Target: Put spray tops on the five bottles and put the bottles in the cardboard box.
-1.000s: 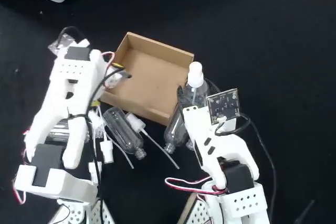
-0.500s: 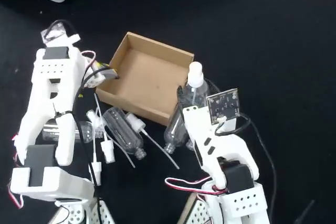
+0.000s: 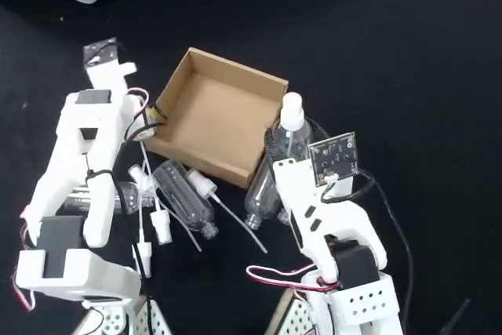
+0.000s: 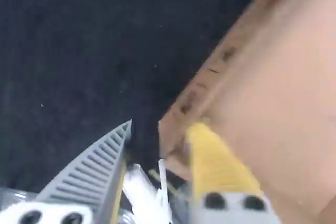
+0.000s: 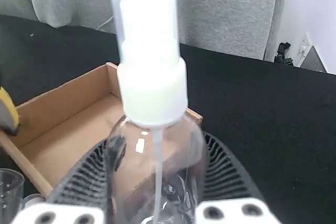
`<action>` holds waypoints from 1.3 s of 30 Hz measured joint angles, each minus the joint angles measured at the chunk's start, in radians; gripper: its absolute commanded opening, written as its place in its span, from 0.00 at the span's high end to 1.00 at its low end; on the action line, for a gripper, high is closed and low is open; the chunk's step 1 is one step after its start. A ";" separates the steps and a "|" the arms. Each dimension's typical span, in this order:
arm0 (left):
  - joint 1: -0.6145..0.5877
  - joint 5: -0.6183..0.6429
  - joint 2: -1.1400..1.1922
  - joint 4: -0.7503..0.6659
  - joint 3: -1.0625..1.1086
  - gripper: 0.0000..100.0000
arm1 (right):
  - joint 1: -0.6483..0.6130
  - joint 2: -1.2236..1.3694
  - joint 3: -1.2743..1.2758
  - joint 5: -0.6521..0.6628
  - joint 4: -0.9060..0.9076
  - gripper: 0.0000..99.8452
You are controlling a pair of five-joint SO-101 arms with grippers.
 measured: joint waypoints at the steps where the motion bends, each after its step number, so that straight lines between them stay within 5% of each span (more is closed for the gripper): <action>1: 0.002 -0.014 0.000 0.000 0.000 0.89 | 0.000 0.000 0.000 0.000 0.000 0.95; 21: 0.072 0.269 -0.003 0.153 0.018 0.88 | 0.000 0.000 0.000 0.000 0.000 0.95; 28: 0.117 0.308 -0.003 0.198 0.017 0.64 | 0.000 0.000 0.000 0.000 0.000 0.95; 39: 0.127 0.315 -0.003 0.376 -0.078 0.64 | 0.000 0.000 0.000 0.000 0.000 0.95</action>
